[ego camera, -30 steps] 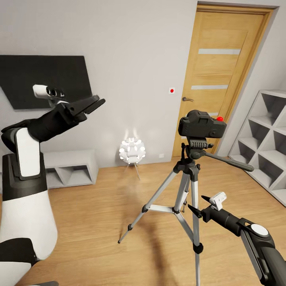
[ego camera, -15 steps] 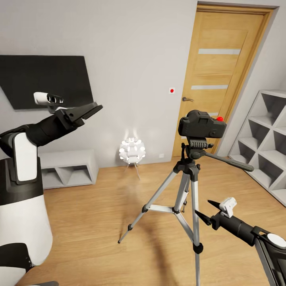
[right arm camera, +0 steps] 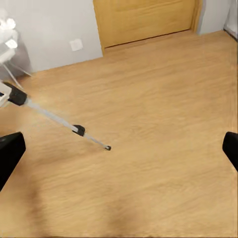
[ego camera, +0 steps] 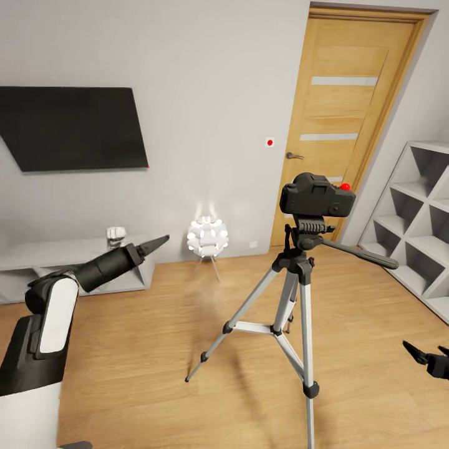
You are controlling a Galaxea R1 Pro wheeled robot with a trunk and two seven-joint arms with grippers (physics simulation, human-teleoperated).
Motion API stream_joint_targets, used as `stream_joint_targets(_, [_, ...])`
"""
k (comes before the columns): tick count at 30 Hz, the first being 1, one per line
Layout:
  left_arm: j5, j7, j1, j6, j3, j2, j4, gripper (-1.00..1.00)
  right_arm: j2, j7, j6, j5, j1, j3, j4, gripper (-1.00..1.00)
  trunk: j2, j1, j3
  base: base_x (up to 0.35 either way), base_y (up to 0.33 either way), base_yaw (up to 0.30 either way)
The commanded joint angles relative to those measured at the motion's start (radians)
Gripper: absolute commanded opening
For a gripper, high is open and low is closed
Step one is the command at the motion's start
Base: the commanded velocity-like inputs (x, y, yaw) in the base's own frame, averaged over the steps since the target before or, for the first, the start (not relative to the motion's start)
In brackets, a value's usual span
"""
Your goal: Attach the digital camera to the camera tripod in the bedroom.
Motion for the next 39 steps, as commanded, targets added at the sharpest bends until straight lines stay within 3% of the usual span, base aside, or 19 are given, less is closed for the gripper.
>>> stream_joint_targets(1, [0.000, 0.017, 0.044, -0.016, 0.015, 0.008, 0.000, 1.00, -0.022, -0.025, -0.018, 0.005, -0.024, -0.008, 0.073, 1.00, -0.001, 0.000, -0.001, 0.000, 0.000, 0.000])
stream_joint_targets(5, [-0.001, 0.034, 0.151, -0.052, 0.072, 0.041, 0.000, 1.00, -0.049, -0.079, -0.132, 0.008, -0.091, -0.014, 0.215, 1.00, -0.001, 0.000, -0.001, 0.000, 0.000, 0.000])
stream_joint_targets(8, [-0.002, 0.031, 0.220, -0.106, 0.085, 0.048, 0.000, 1.00, -0.051, -0.090, -0.163, 0.009, -0.111, -0.013, 0.248, 1.00, -0.001, 0.000, -0.001, 0.000, 0.000, 0.000])
stream_joint_targets(11, [-0.001, 0.028, 0.299, -0.192, 0.091, 0.049, 0.000, 1.00, -0.044, -0.096, -0.181, 0.009, -0.120, 0.021, 0.264, 1.00, -0.001, 0.000, -0.001, 0.000, 0.000, 0.000])
stream_joint_targets(14, [0.000, 0.026, 0.333, -0.234, 0.086, 0.045, 0.000, 1.00, -0.041, -0.099, -0.188, 0.005, -0.124, 0.059, 0.267, 1.00, -0.001, 0.000, -0.001, 0.000, 0.000, 0.000])
stream_joint_targets(22, [-0.002, -0.009, 0.403, -0.279, 0.044, 0.031, 0.001, 1.00, -0.037, -0.098, -0.189, 0.004, -0.159, 0.089, 0.270, 1.00, -0.001, 0.000, -0.001, 0.000, 0.000, 0.000])
stream_joint_targets(37, [-0.002, -0.011, 0.417, -0.311, 0.038, 0.030, 0.004, 1.00, -0.035, -0.097, -0.188, 0.005, -0.163, 0.091, 0.271, 1.00, -0.001, 0.000, -0.001, 0.000, 0.000, 0.000])
stream_joint_targets(39, [-0.004, -0.009, 0.418, -0.313, 0.038, 0.030, 0.007, 1.00, -0.023, -0.096, -0.203, 0.006, -0.156, 0.092, 0.274, 1.00, -0.001, 0.000, -0.001, 0.000, 0.000, 0.000])
